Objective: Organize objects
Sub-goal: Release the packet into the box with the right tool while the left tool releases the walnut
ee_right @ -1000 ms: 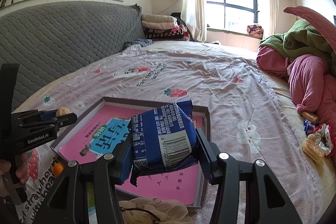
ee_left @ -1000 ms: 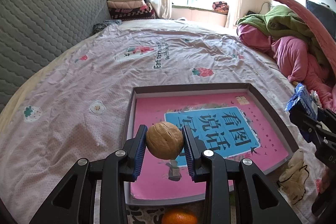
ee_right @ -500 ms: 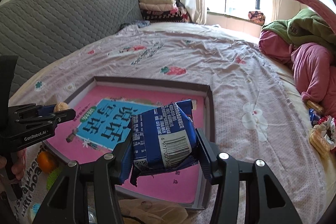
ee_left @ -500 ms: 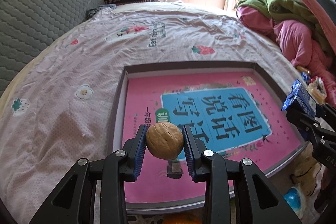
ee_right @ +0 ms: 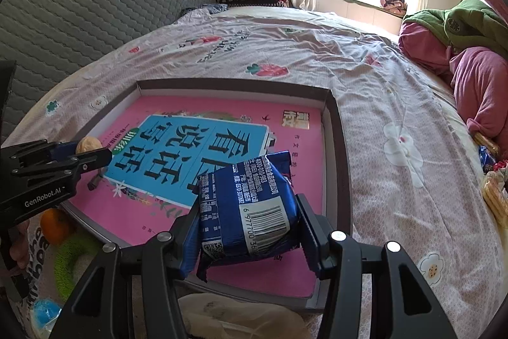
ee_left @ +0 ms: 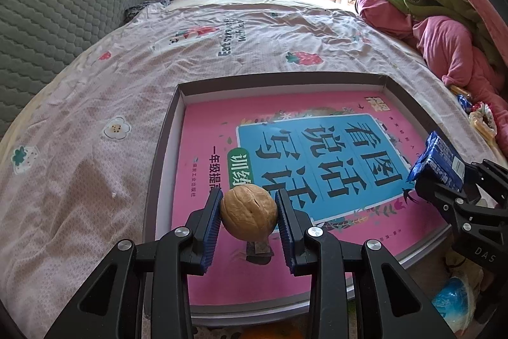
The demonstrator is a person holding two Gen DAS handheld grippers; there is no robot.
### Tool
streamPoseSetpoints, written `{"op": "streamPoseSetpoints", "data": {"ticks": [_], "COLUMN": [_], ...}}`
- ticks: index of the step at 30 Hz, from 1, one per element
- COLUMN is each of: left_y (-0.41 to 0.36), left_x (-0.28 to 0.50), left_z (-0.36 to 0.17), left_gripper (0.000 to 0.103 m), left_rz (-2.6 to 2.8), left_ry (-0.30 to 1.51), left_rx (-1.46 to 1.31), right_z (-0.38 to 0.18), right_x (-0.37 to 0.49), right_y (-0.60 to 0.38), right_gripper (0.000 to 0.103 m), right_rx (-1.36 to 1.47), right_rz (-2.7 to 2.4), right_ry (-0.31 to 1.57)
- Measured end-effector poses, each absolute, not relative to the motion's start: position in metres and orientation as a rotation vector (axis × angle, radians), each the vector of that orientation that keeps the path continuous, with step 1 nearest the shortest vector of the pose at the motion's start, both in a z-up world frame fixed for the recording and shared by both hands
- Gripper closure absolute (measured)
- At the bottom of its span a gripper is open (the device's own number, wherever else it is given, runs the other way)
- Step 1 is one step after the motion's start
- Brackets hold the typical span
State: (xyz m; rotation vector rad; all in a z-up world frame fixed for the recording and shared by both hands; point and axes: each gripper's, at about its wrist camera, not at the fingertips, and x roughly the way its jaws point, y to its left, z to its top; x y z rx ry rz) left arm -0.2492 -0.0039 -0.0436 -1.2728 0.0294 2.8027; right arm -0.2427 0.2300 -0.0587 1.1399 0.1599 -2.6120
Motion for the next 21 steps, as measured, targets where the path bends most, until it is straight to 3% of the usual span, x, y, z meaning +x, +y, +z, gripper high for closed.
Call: {"op": "streamPoseSetpoints", "data": {"ticks": [19, 21], "left_y": [-0.0099, -0.0124], "left_x": [-0.2486, -0.2473], "left_z": [-0.0485, -0.0464], "left_gripper": [0.068, 0.063], "left_rz": [2.804, 2.813], "left_ry": [0.012, 0.000], "left_rx": [-1.288, -1.281], "right_z": [-0.0643, -0.0637], "right_x": [-0.2422, -0.2426], "right_y": [0.2250, 0.2261], "right_gripper": [0.046, 0.046], "right_rx": [1.192, 1.194], "right_rz": [-2.598, -2.596], "right_ry": [0.180, 0.176]}}
